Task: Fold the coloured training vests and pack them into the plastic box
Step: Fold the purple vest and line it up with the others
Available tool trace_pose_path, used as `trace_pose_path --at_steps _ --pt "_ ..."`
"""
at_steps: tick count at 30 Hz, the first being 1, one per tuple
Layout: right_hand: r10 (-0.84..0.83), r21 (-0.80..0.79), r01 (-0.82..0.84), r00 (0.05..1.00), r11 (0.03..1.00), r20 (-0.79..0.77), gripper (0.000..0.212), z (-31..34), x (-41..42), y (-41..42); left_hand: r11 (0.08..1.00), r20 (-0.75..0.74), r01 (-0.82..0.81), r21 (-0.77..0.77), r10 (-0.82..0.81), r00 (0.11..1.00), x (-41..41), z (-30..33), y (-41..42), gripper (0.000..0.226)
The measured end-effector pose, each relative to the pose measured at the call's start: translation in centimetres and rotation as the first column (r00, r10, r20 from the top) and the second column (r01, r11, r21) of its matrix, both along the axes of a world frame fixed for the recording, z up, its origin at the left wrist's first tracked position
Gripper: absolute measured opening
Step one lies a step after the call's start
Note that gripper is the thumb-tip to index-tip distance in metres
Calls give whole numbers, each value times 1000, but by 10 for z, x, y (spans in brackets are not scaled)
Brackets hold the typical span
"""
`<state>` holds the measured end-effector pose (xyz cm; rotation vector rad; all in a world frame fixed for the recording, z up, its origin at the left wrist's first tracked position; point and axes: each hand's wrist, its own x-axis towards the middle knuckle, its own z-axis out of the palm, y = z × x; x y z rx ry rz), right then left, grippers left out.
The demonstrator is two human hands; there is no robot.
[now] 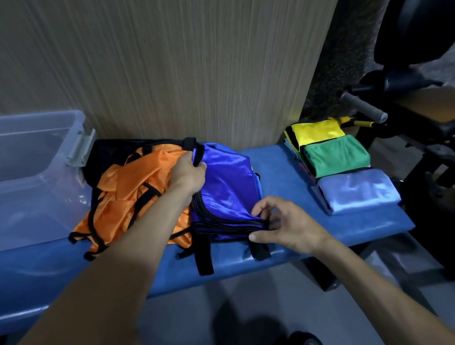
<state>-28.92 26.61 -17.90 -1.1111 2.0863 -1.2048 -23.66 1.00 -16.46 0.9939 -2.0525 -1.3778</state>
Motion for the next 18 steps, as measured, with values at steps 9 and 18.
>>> trace_pose_path --at_steps 9,18 --pt "-121 -163 83 963 983 -241 23 -7 3 3 994 -50 -31 104 36 998 1 -4 -1 16" --pt "-114 -159 43 875 986 -470 28 -3 -2 6 983 177 28 -183 5 984 8 9 -3 41"
